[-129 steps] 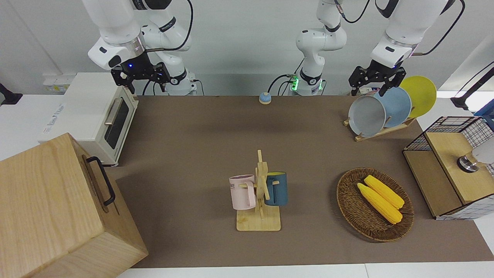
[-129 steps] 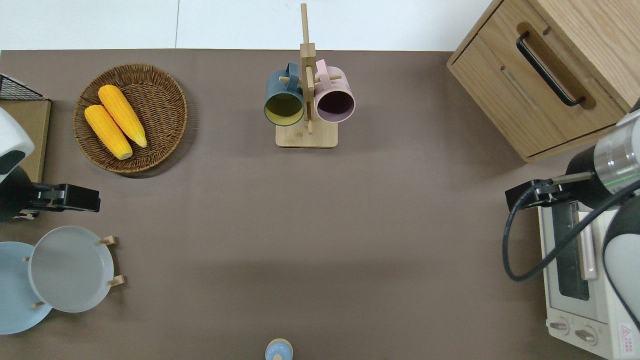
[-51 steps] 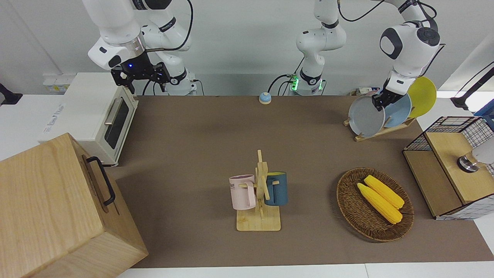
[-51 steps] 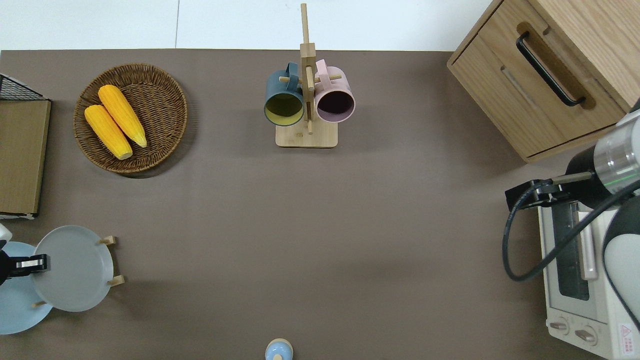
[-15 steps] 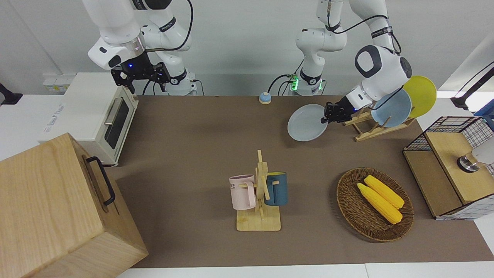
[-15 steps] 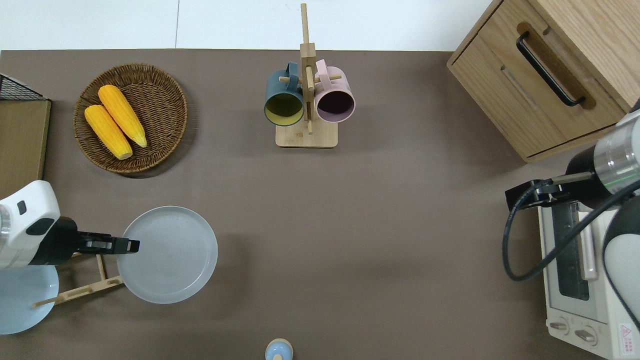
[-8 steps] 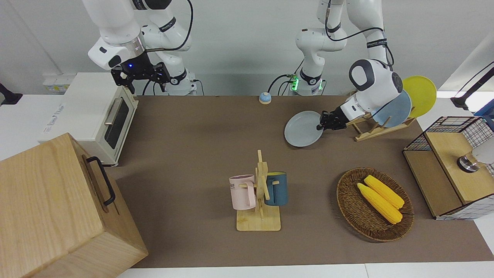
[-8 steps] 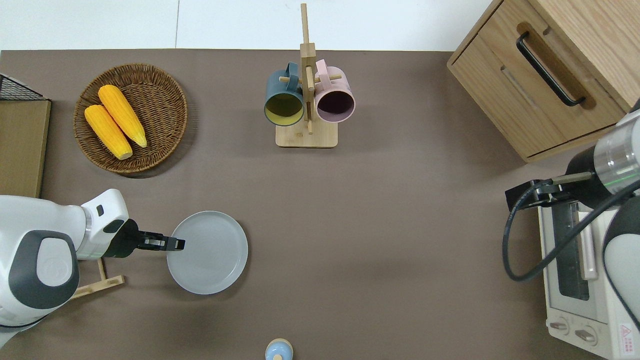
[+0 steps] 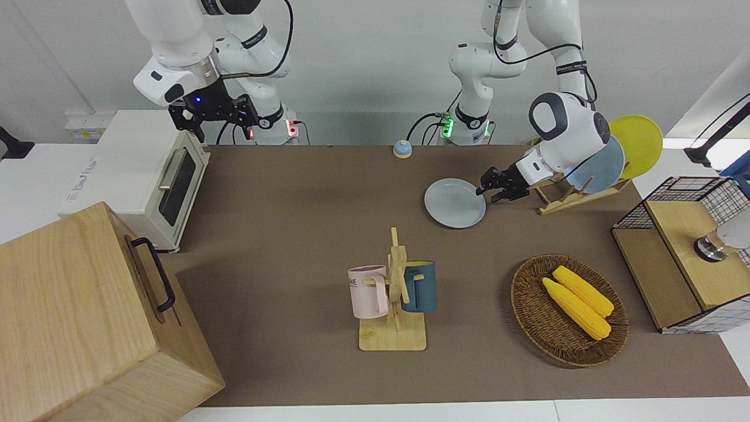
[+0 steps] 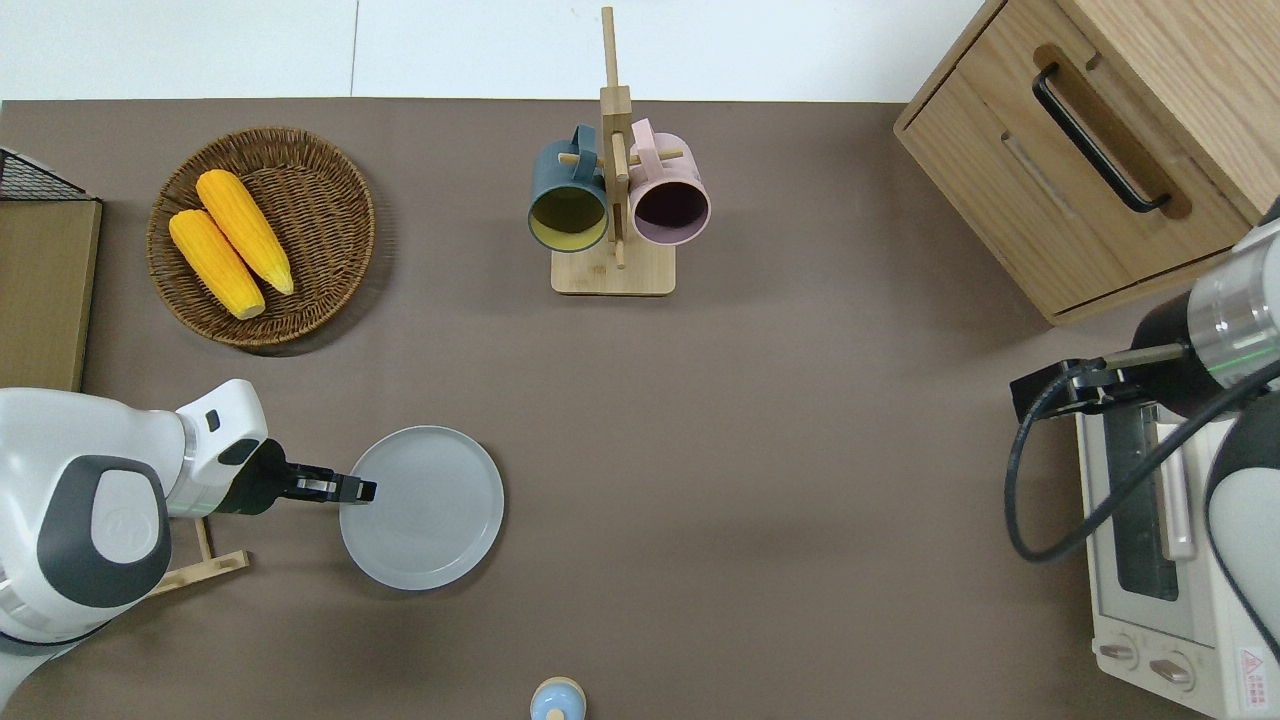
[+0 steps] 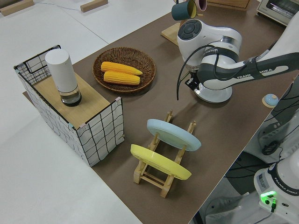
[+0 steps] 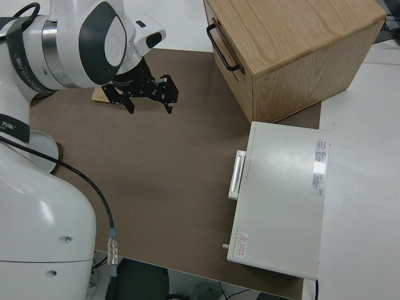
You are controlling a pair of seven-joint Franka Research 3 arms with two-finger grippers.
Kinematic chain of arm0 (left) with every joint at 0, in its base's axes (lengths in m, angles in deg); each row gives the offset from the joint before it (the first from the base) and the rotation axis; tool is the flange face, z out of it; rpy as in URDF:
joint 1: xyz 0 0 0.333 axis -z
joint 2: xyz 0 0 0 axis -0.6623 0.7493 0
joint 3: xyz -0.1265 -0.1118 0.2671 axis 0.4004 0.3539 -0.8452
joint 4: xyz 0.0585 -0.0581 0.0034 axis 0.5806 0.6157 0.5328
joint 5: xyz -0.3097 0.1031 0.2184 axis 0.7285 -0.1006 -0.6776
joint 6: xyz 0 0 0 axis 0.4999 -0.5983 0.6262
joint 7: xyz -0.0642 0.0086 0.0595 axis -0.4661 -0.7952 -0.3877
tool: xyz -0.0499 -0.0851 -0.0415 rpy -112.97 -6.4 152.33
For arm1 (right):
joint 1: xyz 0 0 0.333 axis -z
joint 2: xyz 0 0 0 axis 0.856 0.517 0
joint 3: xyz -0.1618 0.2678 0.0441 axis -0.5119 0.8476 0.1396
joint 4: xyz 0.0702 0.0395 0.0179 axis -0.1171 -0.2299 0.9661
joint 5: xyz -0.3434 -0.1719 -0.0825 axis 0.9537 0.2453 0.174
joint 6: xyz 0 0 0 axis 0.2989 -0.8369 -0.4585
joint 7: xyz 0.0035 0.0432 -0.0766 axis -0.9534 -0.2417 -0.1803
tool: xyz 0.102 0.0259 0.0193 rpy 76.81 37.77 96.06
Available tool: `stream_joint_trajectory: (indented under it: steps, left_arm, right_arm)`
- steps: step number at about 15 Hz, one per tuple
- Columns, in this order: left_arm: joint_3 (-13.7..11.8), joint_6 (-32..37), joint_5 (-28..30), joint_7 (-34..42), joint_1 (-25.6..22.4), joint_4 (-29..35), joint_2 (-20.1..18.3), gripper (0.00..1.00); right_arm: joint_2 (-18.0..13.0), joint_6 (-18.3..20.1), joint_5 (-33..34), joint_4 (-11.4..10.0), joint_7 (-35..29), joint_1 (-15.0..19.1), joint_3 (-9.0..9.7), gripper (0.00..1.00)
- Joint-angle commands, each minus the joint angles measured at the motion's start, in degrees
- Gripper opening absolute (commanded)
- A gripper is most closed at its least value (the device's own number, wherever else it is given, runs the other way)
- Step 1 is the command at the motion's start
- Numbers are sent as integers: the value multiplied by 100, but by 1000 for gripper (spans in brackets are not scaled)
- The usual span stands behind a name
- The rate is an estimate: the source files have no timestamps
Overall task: Pick gray plate from low plate rack and place it on table with left arm
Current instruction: 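Carry the plate farther from the rack and lower it onto the table, then open the left gripper and release the gray plate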
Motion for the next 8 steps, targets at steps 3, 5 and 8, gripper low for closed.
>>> stream_joint_trajectory:
  steps: [3,5,8]
  left_arm:
    - [-64,-118,-35,14,3,-2,-61,845]
    - [-90,-83,-350,-222,-24,-133,-123,861]
    - [-91,66,-1210,-995,-24,-581,-290,945]
  right_arm:
    - [-12,62,37,41,-68,132,121,983]
    - [-20,62,37,41,-68,132,121,983]
    - [-12,62,37,41,-68,132,121,983]
